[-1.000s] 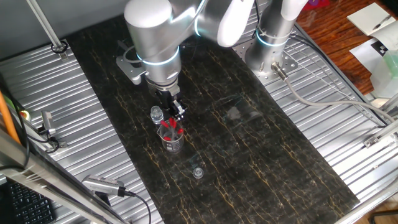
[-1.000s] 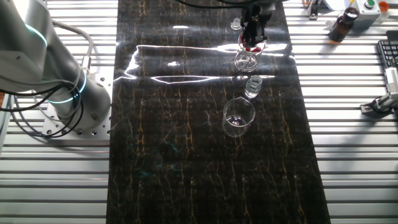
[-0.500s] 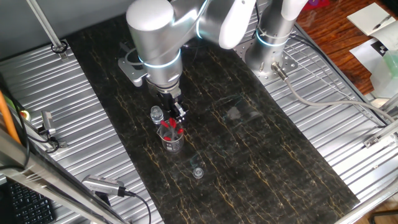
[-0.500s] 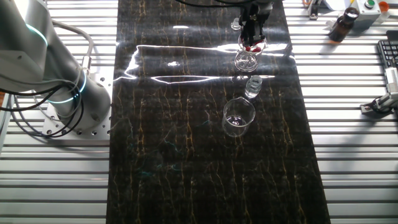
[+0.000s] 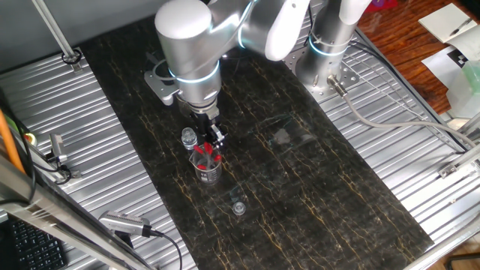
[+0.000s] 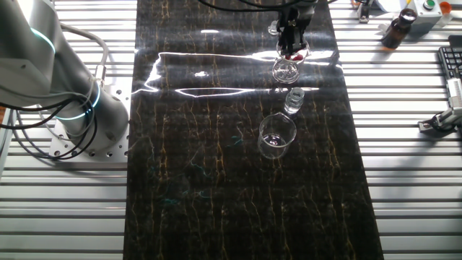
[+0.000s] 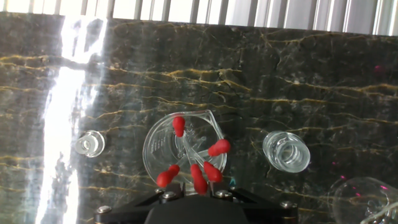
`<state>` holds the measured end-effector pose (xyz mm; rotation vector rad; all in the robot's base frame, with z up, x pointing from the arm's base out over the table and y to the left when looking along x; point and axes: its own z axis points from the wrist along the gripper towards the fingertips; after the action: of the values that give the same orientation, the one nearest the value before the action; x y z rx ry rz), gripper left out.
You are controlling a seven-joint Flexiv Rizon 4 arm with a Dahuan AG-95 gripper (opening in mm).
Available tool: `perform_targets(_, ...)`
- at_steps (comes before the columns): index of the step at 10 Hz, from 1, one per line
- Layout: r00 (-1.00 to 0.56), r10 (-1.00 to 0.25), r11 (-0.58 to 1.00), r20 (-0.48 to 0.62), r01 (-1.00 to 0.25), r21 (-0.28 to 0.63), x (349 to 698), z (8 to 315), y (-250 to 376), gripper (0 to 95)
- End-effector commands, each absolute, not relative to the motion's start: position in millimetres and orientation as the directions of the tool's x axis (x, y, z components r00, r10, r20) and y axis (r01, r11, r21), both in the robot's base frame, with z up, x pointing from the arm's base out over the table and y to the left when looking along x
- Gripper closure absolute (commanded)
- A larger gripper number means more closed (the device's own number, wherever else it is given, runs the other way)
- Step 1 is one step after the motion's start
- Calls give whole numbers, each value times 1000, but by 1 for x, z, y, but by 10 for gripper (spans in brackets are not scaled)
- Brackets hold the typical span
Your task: Transfer liquid using a dropper
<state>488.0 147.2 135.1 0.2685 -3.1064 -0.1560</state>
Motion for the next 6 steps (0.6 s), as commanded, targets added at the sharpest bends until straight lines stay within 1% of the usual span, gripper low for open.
perform_targets(1, -985, -170, 981, 5, -169, 99, 488, 133, 147, 760)
perform_targets(4, -986, -167, 981, 1, -166, 99, 488, 131, 147, 760)
perform_targets(5, -986, -165, 982, 1, -164, 99, 488, 131, 147, 950)
perform_targets(6, -986, -164, 982, 0, -163, 99, 488, 131, 147, 950)
